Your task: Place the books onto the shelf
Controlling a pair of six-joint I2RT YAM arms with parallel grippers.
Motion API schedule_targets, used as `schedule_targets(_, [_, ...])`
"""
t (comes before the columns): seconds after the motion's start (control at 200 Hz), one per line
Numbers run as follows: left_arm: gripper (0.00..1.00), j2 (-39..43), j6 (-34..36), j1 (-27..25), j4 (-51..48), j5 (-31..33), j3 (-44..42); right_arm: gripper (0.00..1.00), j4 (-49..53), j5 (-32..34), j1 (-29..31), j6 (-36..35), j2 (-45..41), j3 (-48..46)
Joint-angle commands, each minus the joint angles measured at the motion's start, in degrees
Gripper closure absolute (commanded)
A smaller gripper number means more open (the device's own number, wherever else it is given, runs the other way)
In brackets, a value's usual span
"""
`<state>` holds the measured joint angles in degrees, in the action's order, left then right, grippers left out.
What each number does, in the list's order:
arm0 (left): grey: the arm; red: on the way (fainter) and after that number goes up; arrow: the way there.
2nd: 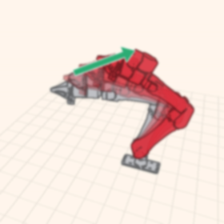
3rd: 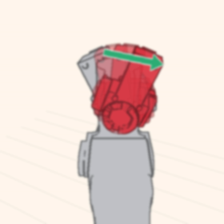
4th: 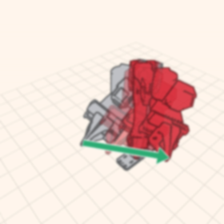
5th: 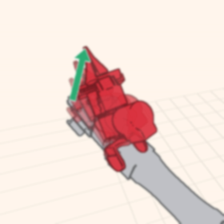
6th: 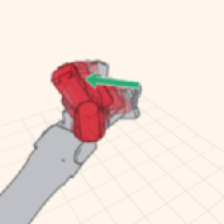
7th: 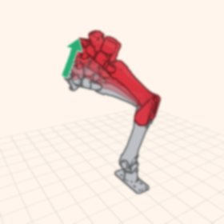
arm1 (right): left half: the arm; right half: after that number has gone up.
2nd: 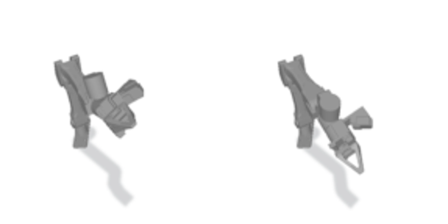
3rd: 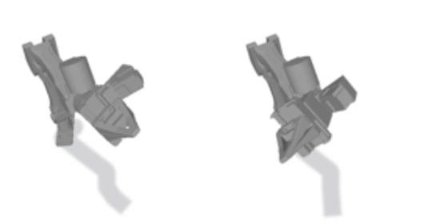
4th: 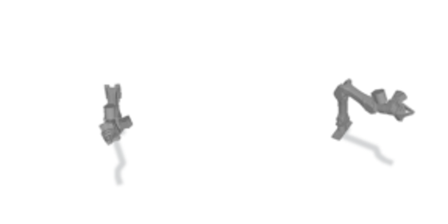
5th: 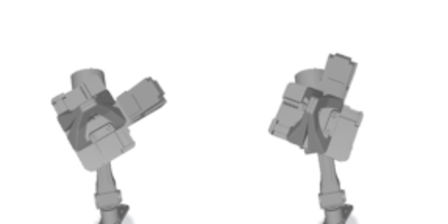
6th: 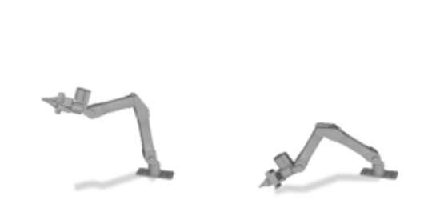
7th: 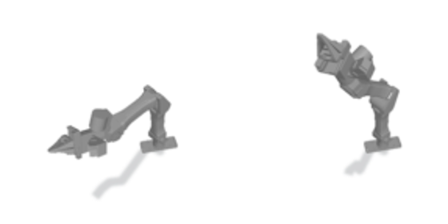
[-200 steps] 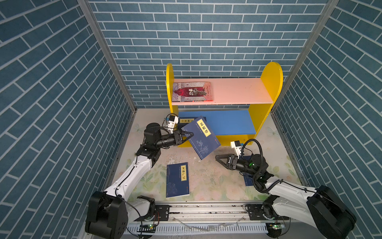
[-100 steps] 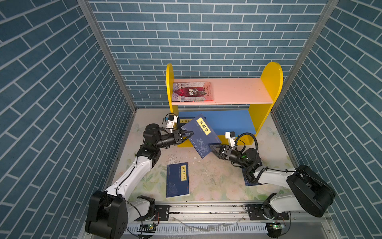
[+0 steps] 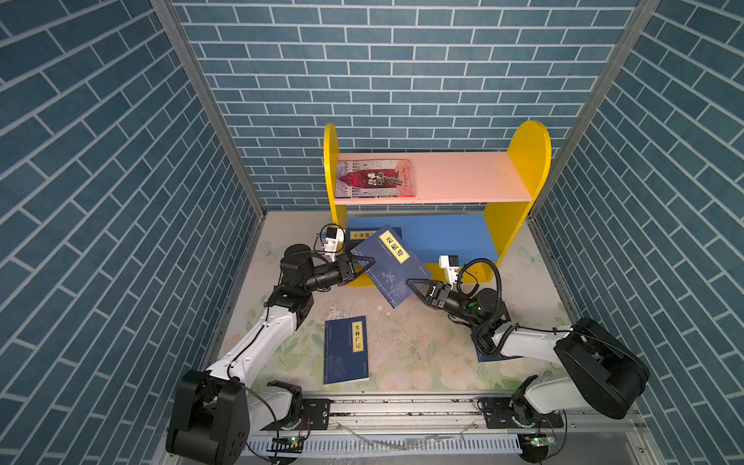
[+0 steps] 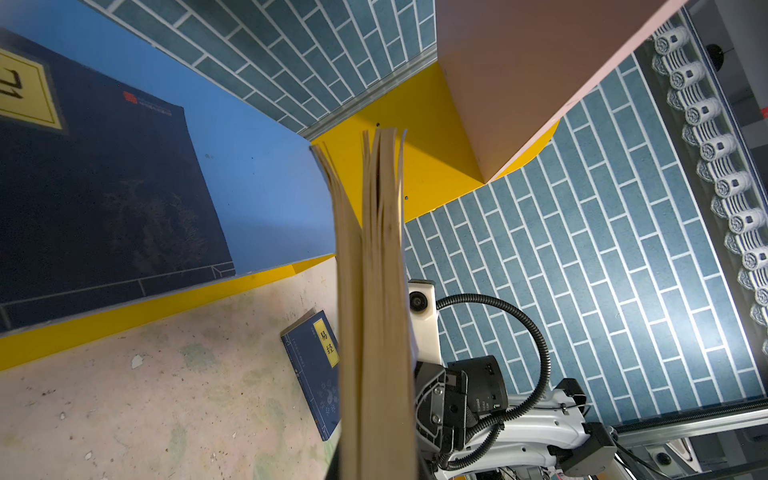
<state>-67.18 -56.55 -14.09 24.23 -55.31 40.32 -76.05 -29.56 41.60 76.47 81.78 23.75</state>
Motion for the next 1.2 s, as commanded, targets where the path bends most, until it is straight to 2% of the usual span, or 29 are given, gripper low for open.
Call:
schedule_targets(0.0, [0.83,0.7,2.5,0.1,-2.1,-0.4,-1.6,0.97,-3.8,-1.4,0.3,-1.2,0.2,2.5])
schedule_targets(0.03, [0.79,0.7,2.9,0.1,-2.7,-0.4,-1.7,1.0,-3.7,-1.8,0.1,-1.4,0.2,2.5])
schedule_targets(0.12, [0.63,1.5,6.4,0.5,-6.4,-0.7,-2.1,1.0,-3.6,-4.4,-0.8,-1.4,0.2,2.6])
schedule_targets(0.25, [0.46,4.4,15.8,2.7,-19.1,0.5,-1.7,1.0,-1.5,-9.5,-4.0,-0.4,-2.4,1.7])
schedule_targets(0.365, [0.35,6.8,22.8,3.8,-25.6,-2.2,-1.2,1.0,6.2,-16.6,-7.6,-1.5,-7.3,1.1])
schedule_targets(0.52, [0.2,8.8,25.5,4.2,-29.5,-8.8,-0.5,1.0,19.6,-26.3,-11.3,-7.7,-14.8,0.7])
schedule_targets(0.675, [0.18,8.9,27.4,4.3,-32.1,-19.8,0.2,1.0,34.4,-31.0,-12.5,-14.1,-20.9,1.9])
schedule_targets(0.735, [0.18,8.8,31.4,4.3,-37.1,-21.5,2.0,1.0,40.3,-31.5,-12.7,-16.9,-23.0,2.7])
schedule_targets(0.81, [0.18,8.8,29.3,4.3,-35.7,-23.7,1.9,1.0,47.7,-32.0,-13.0,-21.1,-25.0,4.0])
schedule_targets(0.86, [0.17,8.7,27.3,4.3,-33.4,-24.8,1.4,1.0,49.0,-32.7,-13.0,-21.8,-25.7,4.4])
schedule_targets(0.98, [0.17,7.8,28.2,4.1,-34.5,-24.0,1.4,1.0,49.5,-35.4,-13.0,-21.5,-26.1,5.8])
schedule_targets(1.15, [0.27,5.9,28.3,2.2,-34.5,-23.5,1.8,1.0,50.4,-38.3,-13.1,-21.6,-25.9,8.0])
schedule_targets(1.195, [0.33,5.5,28.0,1.7,-34.4,-23.6,2.2,1.0,51.7,-38.9,-13.0,-22.2,-25.4,8.9])
